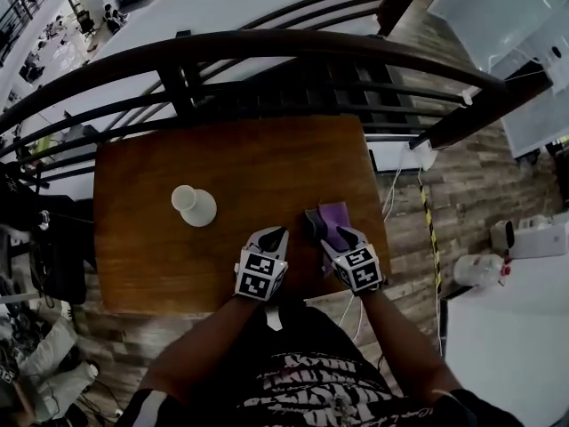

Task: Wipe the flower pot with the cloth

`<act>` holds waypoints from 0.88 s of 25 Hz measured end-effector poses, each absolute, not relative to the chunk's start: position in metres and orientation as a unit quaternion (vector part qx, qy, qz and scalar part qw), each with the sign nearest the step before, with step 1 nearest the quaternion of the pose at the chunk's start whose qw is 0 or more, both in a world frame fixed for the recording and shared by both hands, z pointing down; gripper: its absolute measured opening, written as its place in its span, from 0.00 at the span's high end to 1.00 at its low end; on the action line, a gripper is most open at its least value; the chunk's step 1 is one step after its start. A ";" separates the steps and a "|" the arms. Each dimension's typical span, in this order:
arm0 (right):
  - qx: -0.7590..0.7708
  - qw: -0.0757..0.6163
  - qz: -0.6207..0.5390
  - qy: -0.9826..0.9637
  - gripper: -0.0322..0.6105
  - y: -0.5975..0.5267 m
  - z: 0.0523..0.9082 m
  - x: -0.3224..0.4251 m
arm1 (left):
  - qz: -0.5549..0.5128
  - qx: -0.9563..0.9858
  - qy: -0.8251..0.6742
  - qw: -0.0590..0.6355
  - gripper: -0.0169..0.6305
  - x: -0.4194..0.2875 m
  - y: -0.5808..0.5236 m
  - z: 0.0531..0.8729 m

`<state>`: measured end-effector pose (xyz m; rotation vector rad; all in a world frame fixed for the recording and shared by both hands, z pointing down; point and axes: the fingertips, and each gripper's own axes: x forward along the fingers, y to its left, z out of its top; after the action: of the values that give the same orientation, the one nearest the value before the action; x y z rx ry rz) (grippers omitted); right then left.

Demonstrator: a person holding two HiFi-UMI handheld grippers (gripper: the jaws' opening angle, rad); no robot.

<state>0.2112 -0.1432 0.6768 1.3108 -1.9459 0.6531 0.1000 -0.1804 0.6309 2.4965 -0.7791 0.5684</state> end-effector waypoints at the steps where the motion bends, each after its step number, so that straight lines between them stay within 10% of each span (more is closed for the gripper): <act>1: 0.495 0.361 0.254 -0.748 0.64 -0.144 0.688 0.217 | 0.213 0.906 -0.285 0.231 0.98 0.104 -0.181 0.637; 9: 0.412 0.475 0.251 -0.736 0.62 -0.140 0.753 0.224 | 0.242 0.888 -0.307 0.243 0.98 0.107 -0.179 0.673; 22: 0.419 0.459 0.250 -0.742 0.82 -0.160 0.745 0.242 | 0.219 0.890 -0.341 0.208 0.98 0.076 -0.191 0.623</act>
<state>0.2419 -0.1604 0.7451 1.0324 -1.8283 0.6161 0.0759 -0.1909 0.6228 2.4774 -0.9492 0.6096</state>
